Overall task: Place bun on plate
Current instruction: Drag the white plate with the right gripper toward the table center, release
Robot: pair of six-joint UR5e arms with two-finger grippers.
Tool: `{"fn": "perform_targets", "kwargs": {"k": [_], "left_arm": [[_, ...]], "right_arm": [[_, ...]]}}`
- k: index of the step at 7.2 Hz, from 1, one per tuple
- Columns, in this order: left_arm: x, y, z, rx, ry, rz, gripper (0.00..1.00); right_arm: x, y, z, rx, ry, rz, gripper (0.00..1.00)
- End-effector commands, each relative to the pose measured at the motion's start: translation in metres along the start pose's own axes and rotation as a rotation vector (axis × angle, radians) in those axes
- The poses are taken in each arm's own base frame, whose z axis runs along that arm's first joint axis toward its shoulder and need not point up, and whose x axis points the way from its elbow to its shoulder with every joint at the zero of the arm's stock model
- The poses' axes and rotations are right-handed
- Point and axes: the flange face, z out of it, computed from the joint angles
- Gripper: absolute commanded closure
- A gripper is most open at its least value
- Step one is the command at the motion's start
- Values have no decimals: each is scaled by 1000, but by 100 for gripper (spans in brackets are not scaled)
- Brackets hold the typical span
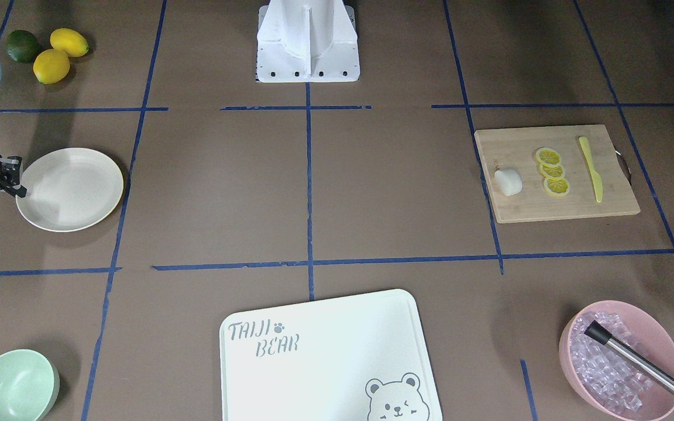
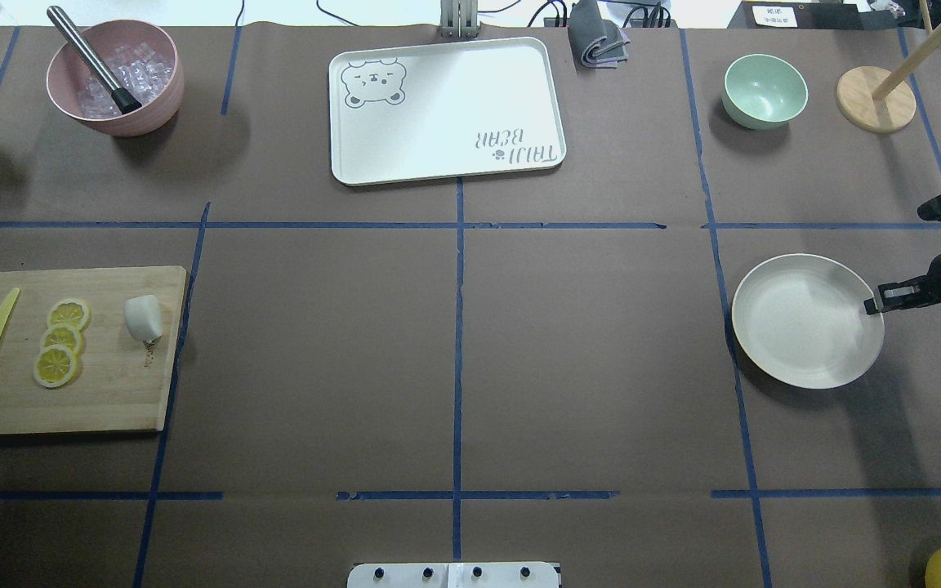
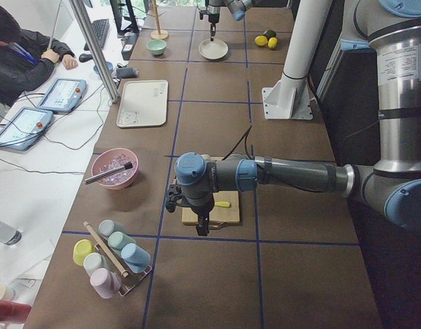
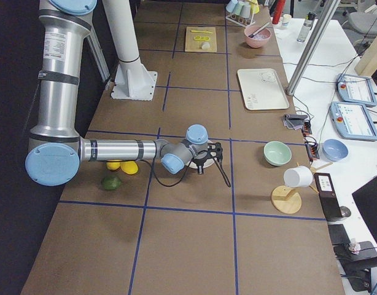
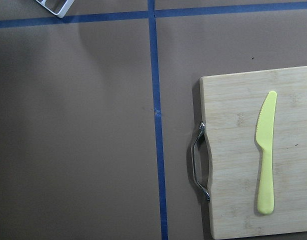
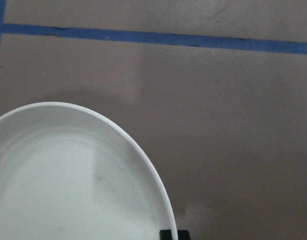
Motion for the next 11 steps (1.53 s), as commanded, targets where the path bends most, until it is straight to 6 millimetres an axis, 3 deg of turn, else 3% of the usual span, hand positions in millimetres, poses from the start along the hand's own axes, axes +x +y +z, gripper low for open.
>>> {"fn": "perform_targets", "kwargs": {"k": [1, 3, 6, 7, 9, 10, 11], "left_arm": [[0, 0, 0, -1, 0, -1, 0], [0, 1, 0, -3, 0, -3, 0], [0, 1, 0, -3, 0, -3, 0], [0, 1, 0, -3, 0, -3, 0], [-1, 2, 1, -4, 0, -4, 0], [-1, 2, 1, -4, 0, -4, 0], [0, 2, 1, -5, 0, -3, 0]], "right_arm": [[-116, -41, -12, 38, -139, 153, 100], [-235, -48, 12, 29, -228, 206, 100], [-407, -14, 60, 70, -198, 258, 100], [-447, 1, 70, 70, -140, 255, 100], [-457, 26, 103, 69, -95, 261, 98], [-456, 28, 105, 66, -89, 261, 85], [-455, 30, 108, 61, -78, 261, 52]]}}
